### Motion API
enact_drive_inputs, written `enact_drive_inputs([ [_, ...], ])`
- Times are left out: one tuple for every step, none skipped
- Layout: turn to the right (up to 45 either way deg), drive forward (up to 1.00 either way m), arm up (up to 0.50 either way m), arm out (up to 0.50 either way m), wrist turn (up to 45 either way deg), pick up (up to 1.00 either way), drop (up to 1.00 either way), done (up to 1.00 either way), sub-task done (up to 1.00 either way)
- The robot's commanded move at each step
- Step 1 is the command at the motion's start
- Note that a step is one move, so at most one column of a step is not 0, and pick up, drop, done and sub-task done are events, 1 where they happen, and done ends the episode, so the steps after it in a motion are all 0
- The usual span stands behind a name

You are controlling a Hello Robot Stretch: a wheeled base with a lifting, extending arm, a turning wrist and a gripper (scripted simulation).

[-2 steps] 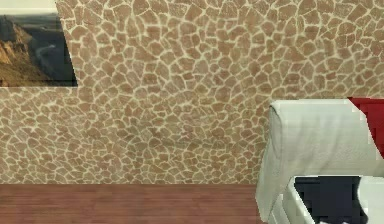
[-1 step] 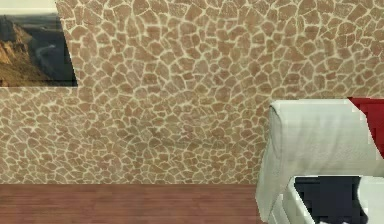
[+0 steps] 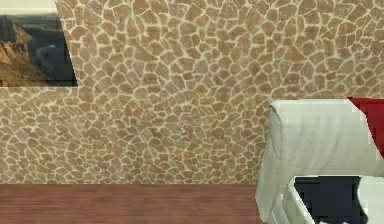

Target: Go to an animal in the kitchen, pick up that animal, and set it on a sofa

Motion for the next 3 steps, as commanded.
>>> enact_drive_inputs([
  [0.0, 0.0, -0.32, 0.0, 0.0, 0.0, 0.0, 0.0, 0.0],
  [0.0, 0.0, 0.0, 0.0, 0.0, 0.0, 1.0, 0.0, 0.0],
  [0.0, 0.0, 0.1, 0.0, 0.0, 0.0, 0.0, 0.0, 0.0],
])
